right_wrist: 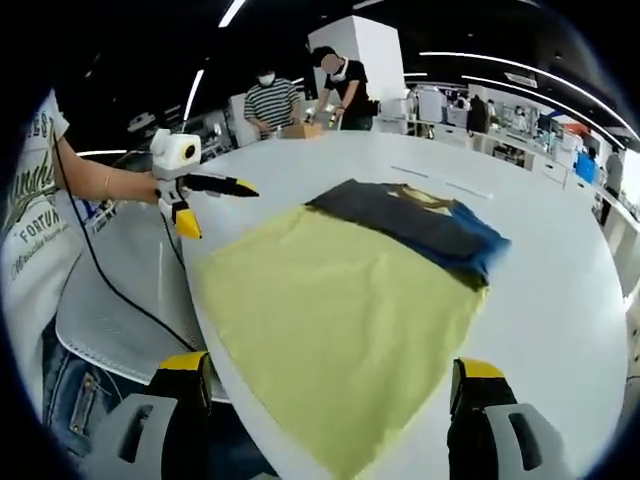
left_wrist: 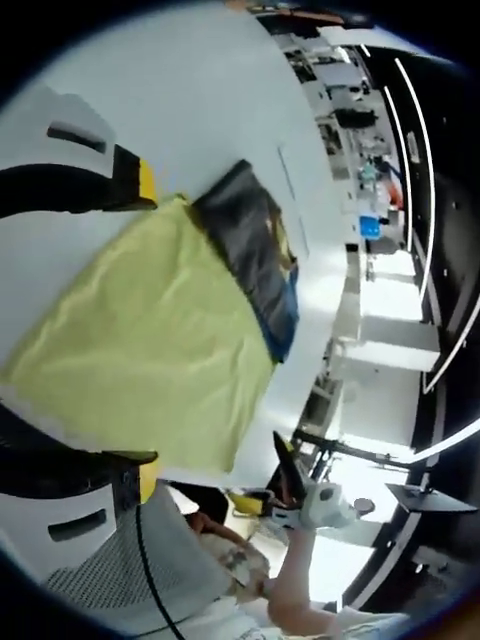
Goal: Fold the garment on the visible template until the final outline fits inside the template.
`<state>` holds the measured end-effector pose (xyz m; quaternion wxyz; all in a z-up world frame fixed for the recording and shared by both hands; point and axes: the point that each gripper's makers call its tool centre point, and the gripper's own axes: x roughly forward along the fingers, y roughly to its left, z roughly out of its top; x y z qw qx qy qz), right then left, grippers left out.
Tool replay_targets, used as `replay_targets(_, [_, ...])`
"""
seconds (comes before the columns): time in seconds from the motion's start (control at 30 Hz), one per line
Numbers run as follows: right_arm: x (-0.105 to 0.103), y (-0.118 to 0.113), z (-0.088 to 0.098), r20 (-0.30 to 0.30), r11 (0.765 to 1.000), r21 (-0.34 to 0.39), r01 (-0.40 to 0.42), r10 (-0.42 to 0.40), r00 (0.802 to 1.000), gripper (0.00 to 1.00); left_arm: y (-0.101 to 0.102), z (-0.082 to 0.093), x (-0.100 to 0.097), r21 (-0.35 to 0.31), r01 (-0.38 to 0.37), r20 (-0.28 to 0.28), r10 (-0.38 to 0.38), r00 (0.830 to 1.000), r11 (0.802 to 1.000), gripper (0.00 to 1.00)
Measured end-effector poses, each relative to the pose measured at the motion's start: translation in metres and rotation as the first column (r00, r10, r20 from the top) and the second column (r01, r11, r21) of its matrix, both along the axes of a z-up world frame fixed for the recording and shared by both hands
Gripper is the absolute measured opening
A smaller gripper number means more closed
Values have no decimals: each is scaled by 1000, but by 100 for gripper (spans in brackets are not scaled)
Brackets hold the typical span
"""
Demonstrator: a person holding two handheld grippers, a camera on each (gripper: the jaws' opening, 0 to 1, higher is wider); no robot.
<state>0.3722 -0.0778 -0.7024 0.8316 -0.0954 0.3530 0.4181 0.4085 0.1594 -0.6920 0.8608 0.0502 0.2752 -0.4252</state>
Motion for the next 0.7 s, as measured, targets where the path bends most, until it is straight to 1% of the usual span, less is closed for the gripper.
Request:
replay_targets(0.03, [-2, 0, -1, -3, 1000, -3, -3, 3, 1000, 98, 0, -1, -2, 4, 4, 0, -4, 1000, 1000, 97])
replay_targets(0.1, [-6, 1, -6, -12, 1000, -15, -10, 10, 1000, 97, 1, -7, -11, 41, 32, -3, -32, 999, 999, 97])
replay_targets(0.17, [-10, 2, -9, -14, 999, -26, -19, 19, 1000, 96, -1, -11, -18, 60, 60, -2, -60, 998, 996, 97])
replay_targets(0.23, [-14, 3, -11, -20, 999, -30, -24, 23, 1000, 95, -1, -14, -25, 71, 69, -7, -68, 998, 995, 97])
replay_targets(0.33, [-18, 3, -14, -24, 999, -38, -31, 30, 999, 94, 0, -17, -29, 68, 62, -20, -61, 998, 996, 96])
replay_targets(0.43, [-23, 0, -19, -29, 997, -68, -46, 44, 999, 93, 2, -22, -34, 97, 65, -18, -64, 998, 993, 94])
replay_targets(0.53, [-25, -5, -25, -31, 993, -104, -61, 58, 998, 90, 4, -27, -39, 108, 70, -25, -68, 997, 992, 90])
replay_targets(0.6, [-25, -8, -28, -19, 990, -127, -66, 64, 998, 84, 7, -29, -40, 125, 69, -15, -68, 998, 990, 85])
replay_targets(0.63, [-26, -8, -28, -19, 989, -131, -69, 67, 998, 81, 8, -29, -41, 132, 74, -7, -74, 997, 988, 83])
replay_targets(0.7, [-27, -7, -29, -24, 988, -130, -83, 80, 997, 78, 8, -31, -44, 148, 93, -2, -94, 996, 985, 75])
